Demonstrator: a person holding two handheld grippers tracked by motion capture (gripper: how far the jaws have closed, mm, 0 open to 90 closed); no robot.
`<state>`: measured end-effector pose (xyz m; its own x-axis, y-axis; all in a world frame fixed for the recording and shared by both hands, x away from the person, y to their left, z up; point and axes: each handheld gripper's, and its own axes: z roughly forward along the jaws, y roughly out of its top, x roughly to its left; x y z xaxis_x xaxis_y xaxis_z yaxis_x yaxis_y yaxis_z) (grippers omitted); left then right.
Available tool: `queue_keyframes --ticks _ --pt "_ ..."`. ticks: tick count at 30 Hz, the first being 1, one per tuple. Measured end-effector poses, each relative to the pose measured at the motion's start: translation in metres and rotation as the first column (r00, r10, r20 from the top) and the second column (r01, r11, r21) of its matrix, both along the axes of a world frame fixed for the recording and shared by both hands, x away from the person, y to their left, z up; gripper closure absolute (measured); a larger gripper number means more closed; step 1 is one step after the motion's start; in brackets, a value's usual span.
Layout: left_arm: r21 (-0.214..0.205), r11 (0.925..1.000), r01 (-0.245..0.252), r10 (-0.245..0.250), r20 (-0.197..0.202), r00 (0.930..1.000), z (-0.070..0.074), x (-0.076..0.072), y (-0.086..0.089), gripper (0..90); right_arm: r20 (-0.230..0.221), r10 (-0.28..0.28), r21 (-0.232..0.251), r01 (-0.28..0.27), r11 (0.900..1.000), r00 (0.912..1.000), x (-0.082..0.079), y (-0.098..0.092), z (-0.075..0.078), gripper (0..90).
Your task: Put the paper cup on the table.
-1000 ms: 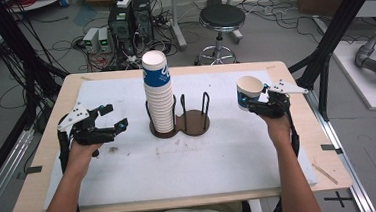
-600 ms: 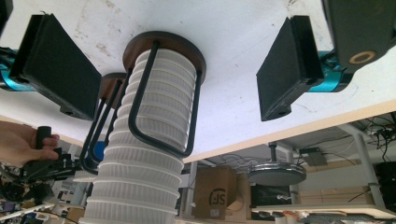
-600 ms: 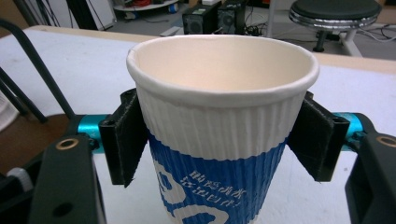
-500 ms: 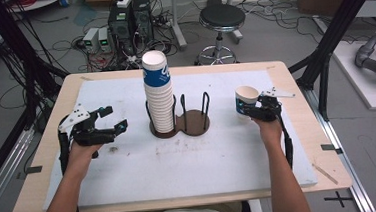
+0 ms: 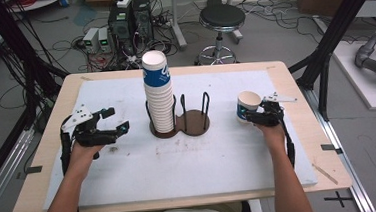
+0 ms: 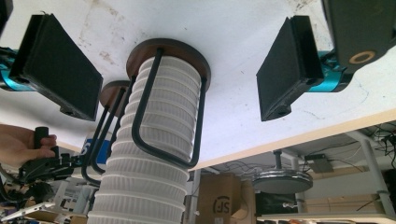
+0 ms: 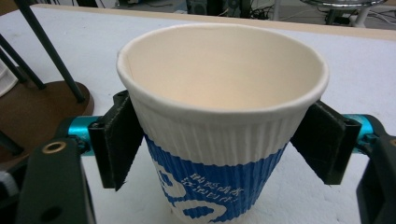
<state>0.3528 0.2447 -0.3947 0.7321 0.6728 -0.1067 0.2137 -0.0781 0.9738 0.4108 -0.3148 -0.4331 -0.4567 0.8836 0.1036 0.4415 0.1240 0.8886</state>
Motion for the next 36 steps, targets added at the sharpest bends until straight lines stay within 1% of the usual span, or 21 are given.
queue_keyframes --ticks 2,5,8,10,12,14,17,22,26,31,34,36 --pt "0.002 1.0 0.003 -0.003 -0.003 1.0 0.0 0.0 0.0 14.3 -0.011 -0.001 -0.007 0.001 1.0 0.9999 -0.001 -0.001 -0.002 18.1" --pt "0.003 1.0 0.002 -0.002 -0.003 1.0 0.0 0.0 -0.001 14.3 -0.03 0.003 -0.033 -0.004 0.9994 0.9996 -0.001 0.0 -0.004 17.9" --pt "0.0 1.0 0.002 -0.002 -0.007 1.0 -0.001 0.001 -0.001 14.3 -0.038 0.001 -0.038 -0.003 0.9993 0.9993 -0.002 0.0 -0.005 17.9" --pt "0.004 1.0 0.005 -0.005 -0.012 0.9999 -0.002 0.001 -0.001 14.3 -0.05 0.001 -0.032 -0.002 0.9995 0.9988 -0.003 -0.001 -0.005 17.9" --pt "0.007 0.9999 0.009 -0.009 -0.015 0.9998 -0.003 0.001 -0.001 14.3 -0.064 0.005 -0.04 -0.007 0.9992 0.9979 -0.004 -0.002 -0.005 17.9" --pt "0.003 0.9999 0.01 -0.01 -0.014 0.9999 -0.002 0.001 -0.001 14.3 -0.085 0.008 -0.063 -0.014 0.9979 0.9963 -0.007 -0.004 -0.004 17.9" --pt "-0.01 0.9999 0.008 -0.008 -0.009 0.9999 -0.002 0.001 -0.001 14.3 -0.094 0.007 -0.09 -0.015 0.9958 0.9956 -0.015 -0.008 -0.001 17.9" --pt "-0.025 0.9997 0.007 -0.007 -0.008 0.9999 -0.002 0.001 0.0 14.3 -0.084 0.011 -0.106 -0.02 0.9941 0.9964 -0.035 -0.018 0.008 17.9" --pt "-0.028 0.9996 0.004 -0.004 -0.01 0.9999 -0.002 0.001 0.0 14.3 -0.06 0.003 -0.082 -0.008 0.9966 0.9982 -0.051 -0.025 0.015 17.9" --pt "-0.031 0.9995 0.008 -0.008 -0.011 0.9999 -0.002 0.001 0.0 14.3 -0.037 -0.002 -0.059 0.0 0.9982 0.9993 -0.067 -0.029 0.023 17.9" --pt "-0.04 0.9992 0.007 -0.007 -0.008 0.9999 -0.002 0.001 0.0 14.3 -0.017 0.008 -0.026 -0.009 0.9996 0.9998 -0.073 -0.027 0.031 18.0" --pt "-0.059 0.9983 0.003 -0.003 -0.003 1.0 -0.001 0.0 0.001 14.3 0.009 0.022 -0.024 -0.022 0.9995 0.9997 -0.077 -0.025 0.038 18.0"
